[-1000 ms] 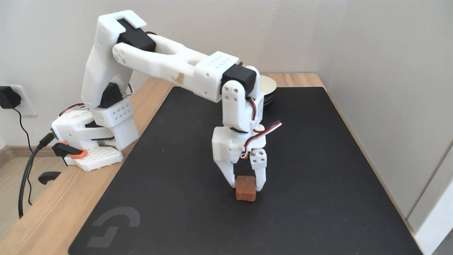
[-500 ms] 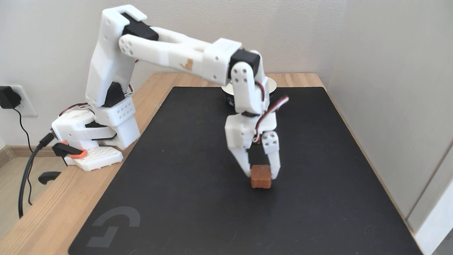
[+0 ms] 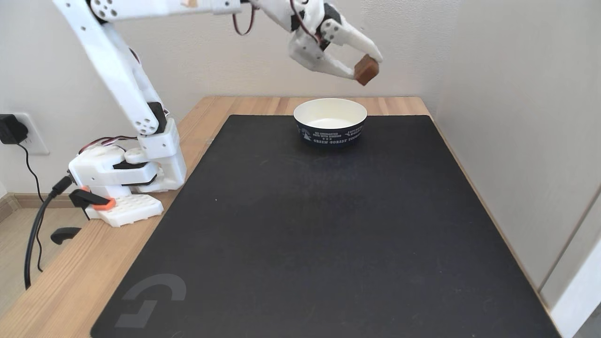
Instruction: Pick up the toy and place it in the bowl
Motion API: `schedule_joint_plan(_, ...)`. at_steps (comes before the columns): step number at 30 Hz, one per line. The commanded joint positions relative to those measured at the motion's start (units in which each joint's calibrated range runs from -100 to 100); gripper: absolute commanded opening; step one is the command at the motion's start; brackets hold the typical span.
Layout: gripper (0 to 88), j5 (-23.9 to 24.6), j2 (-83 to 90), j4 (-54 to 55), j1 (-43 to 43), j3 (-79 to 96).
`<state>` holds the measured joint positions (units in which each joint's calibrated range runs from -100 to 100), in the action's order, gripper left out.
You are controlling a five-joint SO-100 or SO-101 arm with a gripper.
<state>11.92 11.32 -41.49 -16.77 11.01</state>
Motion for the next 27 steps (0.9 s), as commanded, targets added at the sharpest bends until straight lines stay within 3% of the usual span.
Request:
schedule_joint_plan(1, 2.3, 6.82, 8.23, 29.64, -10.04, 26.89)
schedule_joint_plan(6, 2.3, 9.22, 8.31, 49.37, -15.89, 40.59)
schedule_joint_plan(14, 3.2, 10.84, 8.23, 60.8, -19.49, 53.03)
schedule_joint_plan(17, 11.6, 12.09, 8.23, 60.88, -19.99, 54.11)
schedule_joint_plan(20, 25.4, 12.09, 8.23, 60.63, -19.99, 54.74)
schedule_joint_plan(27, 26.2, 12.14, 8.31, 58.01, -19.99, 54.83)
